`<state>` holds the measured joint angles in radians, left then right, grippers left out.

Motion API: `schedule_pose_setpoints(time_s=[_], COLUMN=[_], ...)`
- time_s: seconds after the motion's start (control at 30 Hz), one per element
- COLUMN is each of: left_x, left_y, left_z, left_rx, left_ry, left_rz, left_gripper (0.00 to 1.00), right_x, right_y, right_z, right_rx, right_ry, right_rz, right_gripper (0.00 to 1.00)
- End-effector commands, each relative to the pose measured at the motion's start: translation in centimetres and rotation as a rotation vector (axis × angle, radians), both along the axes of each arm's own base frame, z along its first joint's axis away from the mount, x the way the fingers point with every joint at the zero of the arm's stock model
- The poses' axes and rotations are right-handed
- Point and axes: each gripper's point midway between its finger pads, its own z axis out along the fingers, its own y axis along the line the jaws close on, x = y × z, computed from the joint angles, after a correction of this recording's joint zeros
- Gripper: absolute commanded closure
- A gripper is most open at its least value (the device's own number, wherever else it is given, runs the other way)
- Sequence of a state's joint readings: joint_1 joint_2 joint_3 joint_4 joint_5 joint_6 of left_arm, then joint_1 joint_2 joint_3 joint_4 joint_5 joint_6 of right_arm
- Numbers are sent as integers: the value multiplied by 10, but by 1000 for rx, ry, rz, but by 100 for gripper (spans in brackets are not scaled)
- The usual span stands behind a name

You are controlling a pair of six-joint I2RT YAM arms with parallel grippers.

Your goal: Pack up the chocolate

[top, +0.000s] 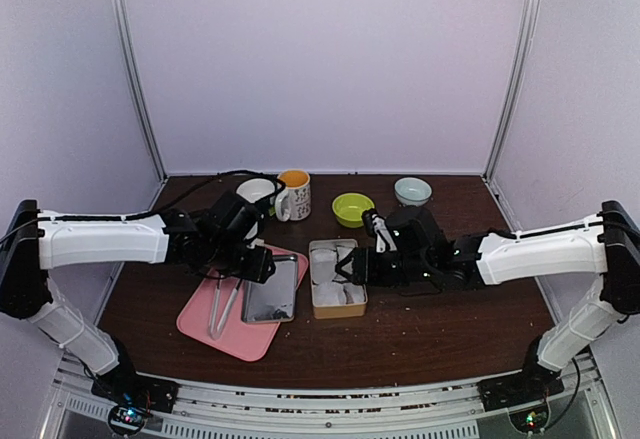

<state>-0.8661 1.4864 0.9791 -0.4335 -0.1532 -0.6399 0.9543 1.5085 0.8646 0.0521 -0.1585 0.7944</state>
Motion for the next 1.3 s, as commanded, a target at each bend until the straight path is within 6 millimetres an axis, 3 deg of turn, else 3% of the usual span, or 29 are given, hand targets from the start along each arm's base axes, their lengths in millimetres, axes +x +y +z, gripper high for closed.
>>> schedule_pose_setpoints(time_s=[0.0,0.2,0.47,0.87,1.27], left_x=[-11,-25,-30,-28,-31], left_y=[22,24,41,46,54], left_z=[-23,-50,-79,-99,-110], left_rx=[61,66,81,103,37], left_ry=[85,179,224,252,264], left_rz=[58,69,205,266,350], left_gripper=[56,67,66,65,83], right_x=[-13,-21,-22,-22,-22], right_y=[25,40,38,33,31], right_z=[5,-4,-6,-4,-1], right_rx=[1,-8,-15,-23,-13], right_ry=[5,26,19,5,-3], right_rz=[42,67,66,62,55], right_gripper=[55,56,56,56,56])
